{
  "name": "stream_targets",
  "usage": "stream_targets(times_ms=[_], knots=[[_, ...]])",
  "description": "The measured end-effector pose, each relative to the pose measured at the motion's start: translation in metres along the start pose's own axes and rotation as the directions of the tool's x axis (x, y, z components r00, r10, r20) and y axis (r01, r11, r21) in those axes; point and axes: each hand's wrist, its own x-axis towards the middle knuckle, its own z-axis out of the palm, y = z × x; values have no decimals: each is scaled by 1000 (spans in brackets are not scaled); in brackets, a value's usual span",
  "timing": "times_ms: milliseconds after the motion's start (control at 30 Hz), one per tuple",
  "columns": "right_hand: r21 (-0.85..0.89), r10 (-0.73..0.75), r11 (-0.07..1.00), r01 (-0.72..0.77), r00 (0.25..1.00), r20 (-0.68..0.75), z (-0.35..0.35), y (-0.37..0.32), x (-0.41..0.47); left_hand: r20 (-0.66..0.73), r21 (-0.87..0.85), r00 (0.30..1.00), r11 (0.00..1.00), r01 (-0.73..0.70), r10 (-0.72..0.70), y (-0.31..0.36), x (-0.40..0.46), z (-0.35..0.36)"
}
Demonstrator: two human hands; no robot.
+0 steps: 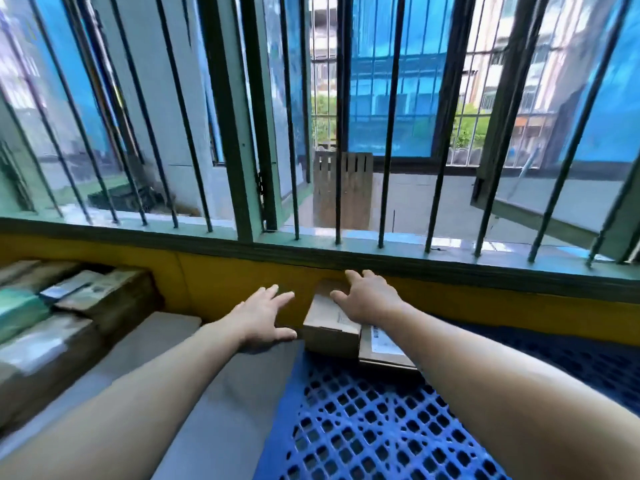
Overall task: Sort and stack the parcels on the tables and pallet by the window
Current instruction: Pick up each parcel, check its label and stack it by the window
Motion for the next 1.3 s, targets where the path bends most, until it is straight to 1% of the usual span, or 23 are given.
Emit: stream_targets(times_ms=[67, 133, 233, 333, 400, 467, 600, 733, 867, 967, 1067, 1200, 1300], knots=[[0, -25, 1000, 25, 1000, 12, 11, -53, -18, -40, -34, 999, 999, 34, -35, -42, -42, -6], [3, -73, 997, 73, 996, 57, 29, -114, -37, -67, -77, 993, 993, 94, -99, -95, -86, -8], [-9, -212, 977, 214, 972, 103, 63, -205, -65, -104, -149, 976, 973, 177, -193, -172, -157, -9], [45, -363, 932, 360, 922, 132, 95, -295, -94, -95, -242, 948, 931, 273, -303, -247, -228, -4], [63, -442, 897, 437, 883, 158, 113, -351, -113, -91, -272, 923, 901, 337, -373, -293, -268, 1], [58, -518, 854, 517, 837, 176, 130, -400, -126, -90, -273, 896, 876, 398, -435, -329, -300, 2], [28, -630, 766, 643, 740, 237, 161, -483, -141, -98, -363, 832, 798, 481, -546, -388, -344, 2], [28, -681, 714, 700, 685, 259, 188, -539, -137, -88, -409, 782, 738, 537, -618, -442, -356, 11], [51, -688, 710, 702, 676, 263, 212, -587, -105, -68, -427, 764, 710, 559, -642, -498, -341, 12], [88, -674, 729, 679, 688, 268, 227, -622, -70, -56, -412, 755, 704, 578, -653, -540, -322, 5], [84, -666, 735, 672, 694, 272, 236, -656, -42, -44, -399, 758, 707, 584, -651, -577, -306, -7], [61, -645, 750, 658, 710, 282, 249, -693, -14, -46, -427, 752, 693, 581, -658, -627, -289, -19], [41, -623, 769, 638, 734, 271, 263, -721, 5, -45, -448, 769, 701, 555, -638, -662, -278, -25]])
